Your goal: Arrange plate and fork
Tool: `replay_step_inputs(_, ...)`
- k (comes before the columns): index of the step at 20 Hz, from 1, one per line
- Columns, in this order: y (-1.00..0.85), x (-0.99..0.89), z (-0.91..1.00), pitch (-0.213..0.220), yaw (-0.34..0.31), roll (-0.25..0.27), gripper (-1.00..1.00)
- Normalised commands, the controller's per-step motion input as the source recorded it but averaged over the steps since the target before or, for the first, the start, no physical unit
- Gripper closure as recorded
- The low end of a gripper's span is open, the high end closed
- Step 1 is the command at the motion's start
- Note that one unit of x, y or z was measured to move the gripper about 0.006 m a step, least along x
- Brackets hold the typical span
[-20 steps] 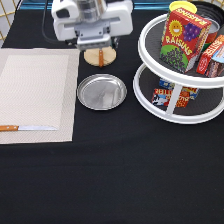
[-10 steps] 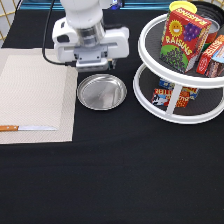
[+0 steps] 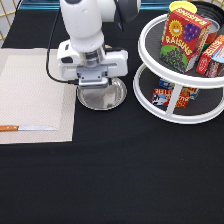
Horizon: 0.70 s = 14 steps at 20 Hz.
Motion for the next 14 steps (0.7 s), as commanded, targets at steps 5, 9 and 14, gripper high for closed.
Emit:
replay_step_inputs(5,-0.01,0.35,-0.25,0.101,0.000,0.037,-1.00)
replay_step_inputs(9,-0.20,0.59,0.00,0.126,0.000,0.003,-1.00)
replay_step_inputs(14,-0.41,0.60,0.00,0.097,-0.008,0.000,-1.00)
